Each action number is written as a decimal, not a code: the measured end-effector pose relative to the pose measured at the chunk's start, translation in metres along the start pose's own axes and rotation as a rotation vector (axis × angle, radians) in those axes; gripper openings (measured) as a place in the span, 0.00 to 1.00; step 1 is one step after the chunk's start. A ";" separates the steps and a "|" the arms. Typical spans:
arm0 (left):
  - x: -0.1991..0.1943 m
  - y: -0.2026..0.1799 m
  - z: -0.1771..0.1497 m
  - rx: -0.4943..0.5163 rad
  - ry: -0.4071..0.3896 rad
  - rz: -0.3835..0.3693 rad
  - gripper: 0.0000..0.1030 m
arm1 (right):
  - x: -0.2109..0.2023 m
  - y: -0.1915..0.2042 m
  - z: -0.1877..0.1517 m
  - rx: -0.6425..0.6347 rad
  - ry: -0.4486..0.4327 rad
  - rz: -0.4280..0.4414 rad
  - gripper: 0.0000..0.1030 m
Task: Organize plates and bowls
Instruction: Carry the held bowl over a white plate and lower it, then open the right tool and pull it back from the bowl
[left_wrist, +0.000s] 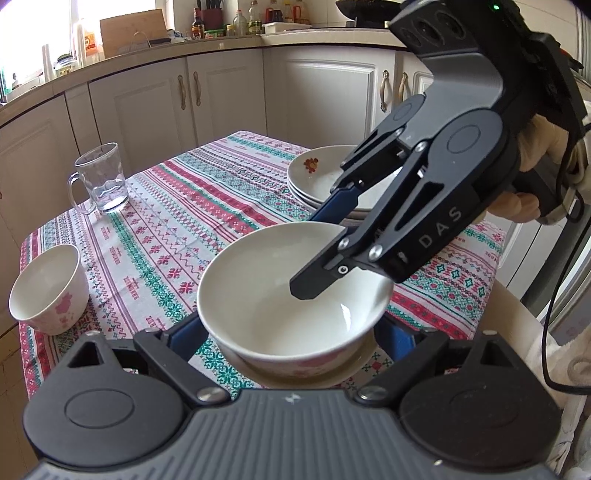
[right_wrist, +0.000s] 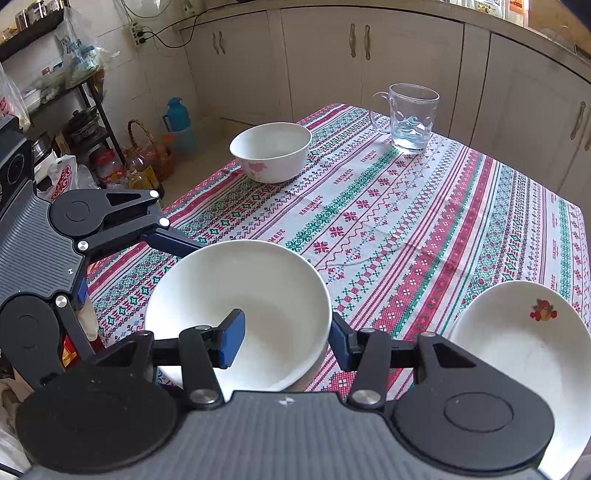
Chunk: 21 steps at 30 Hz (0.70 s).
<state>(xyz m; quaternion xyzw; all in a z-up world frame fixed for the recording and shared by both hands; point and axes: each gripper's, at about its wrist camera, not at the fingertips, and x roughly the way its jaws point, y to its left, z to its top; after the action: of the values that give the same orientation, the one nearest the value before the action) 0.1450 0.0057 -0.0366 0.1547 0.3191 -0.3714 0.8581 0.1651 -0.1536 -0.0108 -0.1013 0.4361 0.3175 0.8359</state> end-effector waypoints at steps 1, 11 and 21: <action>0.000 0.000 0.000 0.000 0.002 -0.001 0.93 | 0.000 0.000 0.000 0.001 0.000 0.000 0.53; 0.003 0.004 -0.001 -0.019 0.016 -0.030 0.94 | 0.001 0.000 -0.001 -0.001 0.001 0.004 0.55; -0.014 0.001 -0.005 0.009 -0.009 -0.007 0.96 | -0.002 0.008 -0.005 -0.016 -0.028 -0.016 0.84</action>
<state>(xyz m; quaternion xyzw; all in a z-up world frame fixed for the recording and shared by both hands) 0.1360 0.0166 -0.0313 0.1556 0.3140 -0.3763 0.8577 0.1558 -0.1509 -0.0113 -0.1070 0.4210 0.3156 0.8436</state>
